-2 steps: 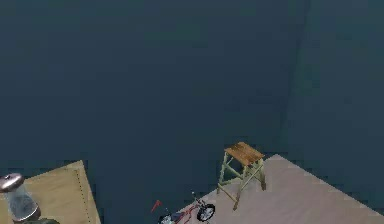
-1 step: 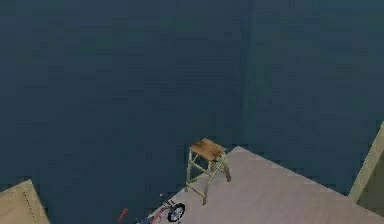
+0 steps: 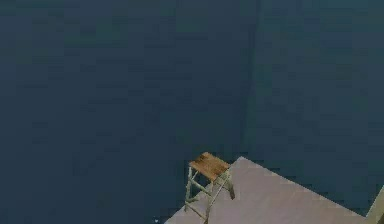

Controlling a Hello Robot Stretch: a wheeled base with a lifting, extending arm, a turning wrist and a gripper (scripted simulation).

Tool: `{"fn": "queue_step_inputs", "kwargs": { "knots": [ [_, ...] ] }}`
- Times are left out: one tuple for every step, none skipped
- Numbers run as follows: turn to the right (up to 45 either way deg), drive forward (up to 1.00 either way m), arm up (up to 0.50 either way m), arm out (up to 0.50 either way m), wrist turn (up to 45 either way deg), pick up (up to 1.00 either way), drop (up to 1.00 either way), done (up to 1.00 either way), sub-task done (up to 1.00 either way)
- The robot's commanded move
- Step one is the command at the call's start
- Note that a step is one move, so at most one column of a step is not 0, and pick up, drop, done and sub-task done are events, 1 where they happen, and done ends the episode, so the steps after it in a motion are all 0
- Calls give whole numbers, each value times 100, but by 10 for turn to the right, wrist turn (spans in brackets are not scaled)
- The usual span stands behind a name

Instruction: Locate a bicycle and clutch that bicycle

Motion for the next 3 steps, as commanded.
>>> {"fn": "queue_step_inputs", "kwargs": {
  "knots": [
    [-180, 0, 0, 0, 0, 0, 0, 0, 0],
    [0, 20, 0, 0, 0, 0, 0, 0, 0],
    [-90, 0, 0, 0, 0, 0, 0, 0, 0]
  ]
}}
